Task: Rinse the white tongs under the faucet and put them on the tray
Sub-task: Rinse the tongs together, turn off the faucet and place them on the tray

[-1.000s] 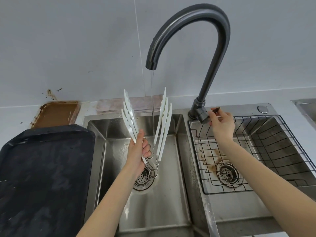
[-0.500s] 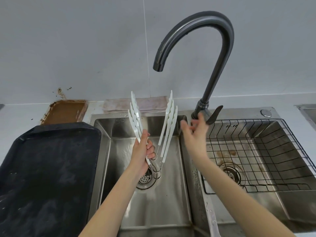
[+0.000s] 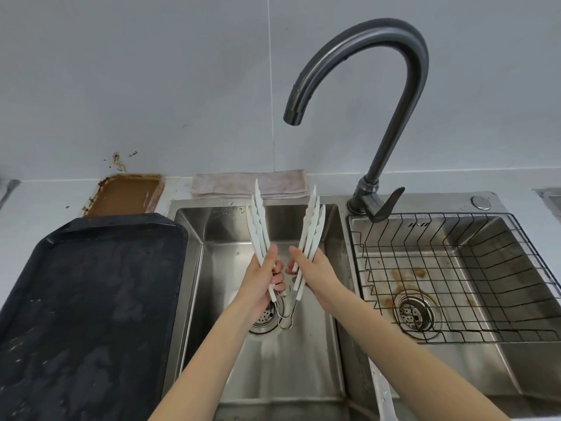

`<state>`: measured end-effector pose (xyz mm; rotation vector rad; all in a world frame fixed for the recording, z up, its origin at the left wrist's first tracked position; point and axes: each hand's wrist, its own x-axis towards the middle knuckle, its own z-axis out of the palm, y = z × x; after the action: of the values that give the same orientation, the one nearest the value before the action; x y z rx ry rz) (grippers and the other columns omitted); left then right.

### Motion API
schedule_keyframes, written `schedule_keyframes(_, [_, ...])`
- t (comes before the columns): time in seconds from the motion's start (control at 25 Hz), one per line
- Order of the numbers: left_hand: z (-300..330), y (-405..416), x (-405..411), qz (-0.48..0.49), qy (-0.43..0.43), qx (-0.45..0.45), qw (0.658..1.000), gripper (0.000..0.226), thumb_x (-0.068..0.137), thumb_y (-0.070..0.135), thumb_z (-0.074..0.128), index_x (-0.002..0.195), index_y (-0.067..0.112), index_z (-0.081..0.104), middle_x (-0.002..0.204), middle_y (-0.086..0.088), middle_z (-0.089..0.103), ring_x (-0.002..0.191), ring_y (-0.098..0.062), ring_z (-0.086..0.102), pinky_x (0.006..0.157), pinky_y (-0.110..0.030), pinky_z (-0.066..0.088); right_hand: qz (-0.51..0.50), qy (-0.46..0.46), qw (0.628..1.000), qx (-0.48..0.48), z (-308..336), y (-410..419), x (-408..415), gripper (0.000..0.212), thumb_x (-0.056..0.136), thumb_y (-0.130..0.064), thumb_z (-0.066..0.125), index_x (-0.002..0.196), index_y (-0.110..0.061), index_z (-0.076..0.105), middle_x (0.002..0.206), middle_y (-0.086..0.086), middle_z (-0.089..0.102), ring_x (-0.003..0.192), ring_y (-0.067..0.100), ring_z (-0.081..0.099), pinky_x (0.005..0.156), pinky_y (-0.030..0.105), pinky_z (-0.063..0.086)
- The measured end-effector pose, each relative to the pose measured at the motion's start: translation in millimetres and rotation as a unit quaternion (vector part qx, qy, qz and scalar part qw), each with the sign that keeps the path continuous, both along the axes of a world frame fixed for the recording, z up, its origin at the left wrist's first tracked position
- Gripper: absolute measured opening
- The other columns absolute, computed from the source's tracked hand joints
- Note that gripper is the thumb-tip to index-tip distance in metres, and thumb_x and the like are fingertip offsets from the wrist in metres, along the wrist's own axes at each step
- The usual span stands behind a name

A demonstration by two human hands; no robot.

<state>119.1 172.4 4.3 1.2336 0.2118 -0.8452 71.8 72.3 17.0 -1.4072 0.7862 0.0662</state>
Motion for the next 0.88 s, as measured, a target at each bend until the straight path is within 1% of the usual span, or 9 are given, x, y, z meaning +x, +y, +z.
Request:
schedule_keyframes(0.12, [1, 4, 0, -0.033, -0.045, 0.011, 0.998, 0.016, 0.095, 0.030, 0.045, 0.086, 0.017, 0.048, 0.062, 0.001, 0.043, 0.043, -0.006, 0.042, 0.044, -0.018, 0.041, -0.007, -0.023, 0.999, -0.021, 0, -1, -3, 0.022, 0.094, -0.022, 0.049, 0.073, -0.021, 0.050, 0.066, -0.002, 0.057, 0.063, 0.010, 0.055, 0.066, 0.020, 0.048])
schedule_keyframes(0.24, [-1, 4, 1, -0.022, -0.004, 0.054, 0.998, 0.019, 0.096, 0.030, 0.043, 0.088, 0.014, 0.049, 0.065, -0.003, 0.053, 0.042, -0.007, 0.049, 0.043, -0.019, 0.046, -0.014, 0.019, 1.000, 0.018, -4, -2, 0, 0.020, 0.092, -0.026, 0.053, 0.075, -0.016, 0.053, 0.067, 0.000, 0.058, 0.061, 0.013, 0.057, 0.067, 0.024, 0.051])
schedule_keyframes(0.36, [-3, 7, 2, -0.015, -0.002, 0.053, 0.998, 0.017, 0.096, 0.028, 0.044, 0.093, 0.013, 0.052, 0.068, -0.003, 0.065, 0.054, -0.009, 0.061, 0.056, -0.024, 0.051, -0.003, 0.025, 1.000, -0.002, -8, -2, -1, 0.012, 0.089, -0.026, 0.057, 0.087, -0.014, 0.056, 0.077, 0.002, 0.064, 0.072, 0.015, 0.063, 0.077, 0.031, 0.054])
schedule_keyframes(0.44, [-4, 10, 4, -0.014, -0.021, 0.048, 0.999, 0.016, 0.095, 0.026, 0.046, 0.094, 0.013, 0.055, 0.072, 0.000, 0.065, 0.068, -0.012, 0.061, 0.067, -0.026, 0.049, -0.008, 0.015, 1.000, -0.015, -6, -2, -2, 0.008, 0.089, -0.025, 0.058, 0.084, -0.018, 0.056, 0.078, 0.000, 0.066, 0.079, 0.017, 0.064, 0.083, 0.033, 0.053])
schedule_keyframes(0.56, [-5, 17, 6, -0.019, -0.057, 0.071, 0.996, 0.017, 0.094, 0.028, 0.048, 0.092, 0.014, 0.058, 0.079, 0.000, 0.056, 0.074, -0.014, 0.052, 0.074, -0.027, 0.045, 0.008, 0.009, 0.998, -0.060, -2, -2, -1, 0.014, 0.089, -0.027, 0.057, 0.076, -0.026, 0.054, 0.076, -0.005, 0.063, 0.081, 0.015, 0.062, 0.086, 0.034, 0.052])
schedule_keyframes(0.64, [-2, 25, 7, -0.032, -0.089, 0.096, 0.991, 0.019, 0.093, 0.029, 0.049, 0.087, 0.015, 0.060, 0.079, 0.001, 0.056, 0.077, -0.016, 0.052, 0.078, -0.030, 0.044, 0.025, 0.011, 0.996, -0.089, 1, 2, 0, 0.012, 0.088, -0.030, 0.058, 0.079, -0.023, 0.057, 0.077, -0.007, 0.061, 0.079, 0.013, 0.060, 0.082, 0.032, 0.053])
schedule_keyframes(0.76, [8, 42, 11, -0.052, -0.141, 0.141, 0.979, 0.020, 0.092, 0.032, 0.051, 0.082, 0.017, 0.060, 0.080, 0.002, 0.060, 0.084, -0.020, 0.055, 0.087, -0.037, 0.046, 0.048, 0.020, 0.994, -0.097, 4, 14, 4, 0.020, 0.088, -0.034, 0.058, 0.094, -0.015, 0.059, 0.078, -0.007, 0.060, 0.070, 0.006, 0.055, 0.063, 0.019, 0.045])
schedule_keyframes(0.8, [12, 48, 12, -0.057, -0.160, 0.157, 0.973, 0.019, 0.091, 0.032, 0.052, 0.082, 0.018, 0.060, 0.081, 0.002, 0.061, 0.085, -0.020, 0.056, 0.087, -0.036, 0.047, 0.052, 0.021, 0.994, -0.097, 5, 20, 6, 0.021, 0.088, -0.033, 0.058, 0.095, -0.014, 0.059, 0.077, -0.007, 0.059, 0.068, 0.005, 0.053, 0.059, 0.018, 0.041])
schedule_keyframes(0.88, [18, 62, 14, -0.057, -0.193, 0.184, 0.962, 0.019, 0.090, 0.035, 0.052, 0.086, 0.018, 0.060, 0.081, 0.004, 0.063, 0.083, -0.016, 0.059, 0.080, -0.029, 0.048, 0.054, 0.018, 0.995, -0.082, 8, 33, 9, 0.018, 0.088, -0.031, 0.057, 0.093, -0.013, 0.058, 0.074, -0.007, 0.057, 0.066, 0.005, 0.051, 0.057, 0.017, 0.038])
